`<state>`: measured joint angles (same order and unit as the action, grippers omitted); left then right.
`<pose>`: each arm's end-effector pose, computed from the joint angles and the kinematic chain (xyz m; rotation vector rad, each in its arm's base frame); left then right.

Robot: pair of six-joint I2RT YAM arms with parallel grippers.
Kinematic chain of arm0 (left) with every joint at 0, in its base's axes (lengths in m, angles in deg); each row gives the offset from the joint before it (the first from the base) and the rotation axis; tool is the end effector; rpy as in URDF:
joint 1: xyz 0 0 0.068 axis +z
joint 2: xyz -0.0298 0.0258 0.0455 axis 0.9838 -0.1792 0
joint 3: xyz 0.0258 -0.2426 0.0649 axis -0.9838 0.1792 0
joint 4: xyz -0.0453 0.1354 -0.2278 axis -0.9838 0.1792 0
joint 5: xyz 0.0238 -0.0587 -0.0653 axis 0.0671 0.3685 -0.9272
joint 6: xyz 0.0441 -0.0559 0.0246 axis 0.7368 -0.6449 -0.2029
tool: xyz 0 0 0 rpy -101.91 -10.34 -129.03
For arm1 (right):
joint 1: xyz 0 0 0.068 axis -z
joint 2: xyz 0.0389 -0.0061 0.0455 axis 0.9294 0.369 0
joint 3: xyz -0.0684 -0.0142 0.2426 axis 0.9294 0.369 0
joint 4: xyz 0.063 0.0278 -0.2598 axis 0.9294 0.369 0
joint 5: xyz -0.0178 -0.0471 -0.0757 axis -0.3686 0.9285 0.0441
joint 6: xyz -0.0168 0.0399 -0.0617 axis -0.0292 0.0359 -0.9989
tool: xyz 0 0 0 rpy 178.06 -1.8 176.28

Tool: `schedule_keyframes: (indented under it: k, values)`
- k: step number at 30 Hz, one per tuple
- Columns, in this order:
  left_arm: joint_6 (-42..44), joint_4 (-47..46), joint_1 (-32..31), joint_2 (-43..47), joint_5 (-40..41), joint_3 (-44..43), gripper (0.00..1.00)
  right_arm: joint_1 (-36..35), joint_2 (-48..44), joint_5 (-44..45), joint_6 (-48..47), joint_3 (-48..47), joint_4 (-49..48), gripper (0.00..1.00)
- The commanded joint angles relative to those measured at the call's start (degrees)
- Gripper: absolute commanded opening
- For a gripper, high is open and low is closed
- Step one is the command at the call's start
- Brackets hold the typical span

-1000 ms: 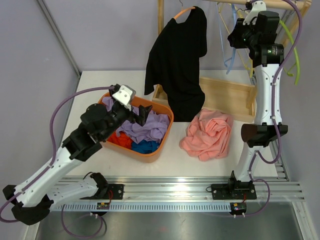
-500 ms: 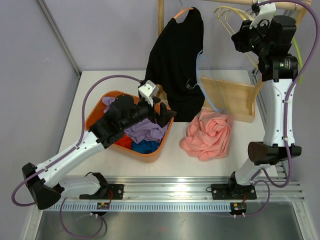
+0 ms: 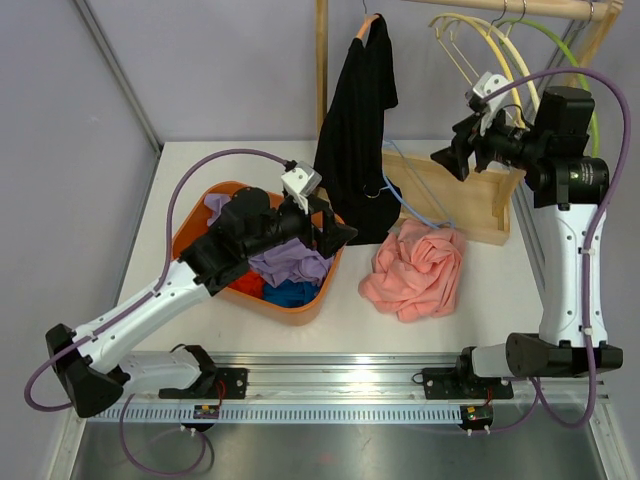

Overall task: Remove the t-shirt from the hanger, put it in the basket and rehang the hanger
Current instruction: Hang the hanger back to the clothesline with the right arm

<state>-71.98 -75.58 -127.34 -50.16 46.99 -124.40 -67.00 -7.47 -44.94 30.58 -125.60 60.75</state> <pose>0.1994 -0.2355 0.3739 0.6914 1.6607 -0.9039 0.2813 0.0376 0.4867 -0.9740 1.5517 0.3078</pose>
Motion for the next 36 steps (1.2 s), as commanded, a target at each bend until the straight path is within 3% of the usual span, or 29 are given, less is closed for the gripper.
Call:
schedule_keyframes:
  k: [1,6,10,15,16,23,36]
  values:
    - [0.2,-0.9,0.2,3.3,1.4,0.0,0.99,-0.3,0.2,-5.5,-12.7,1.7,15.2,0.77]
    - [1.8,2.3,0.2,4.4,4.3,-0.7,0.99,-5.7,7.9,9.2,-11.1,6.7,19.3,0.79]
    - [1.4,3.6,0.2,5.5,6.2,-0.4,0.99,-11.7,10.9,21.6,-4.2,13.3,7.7,0.77]
    - [-0.6,4.4,0.2,7.6,7.5,1.4,0.99,-13.1,20.8,29.8,1.2,11.8,1.8,0.66]
    - [-1.3,4.5,0.2,8.0,8.0,1.6,0.99,-13.1,22.6,31.6,1.5,10.7,1.0,0.6]
    - [-2.5,5.8,0.2,10.9,9.8,4.1,0.99,-12.9,32.1,33.9,1.3,9.1,-2.3,0.55]
    - [-2.0,6.6,0.2,10.7,9.8,4.0,0.99,-8.8,40.6,31.4,-1.2,6.8,-5.0,0.47]
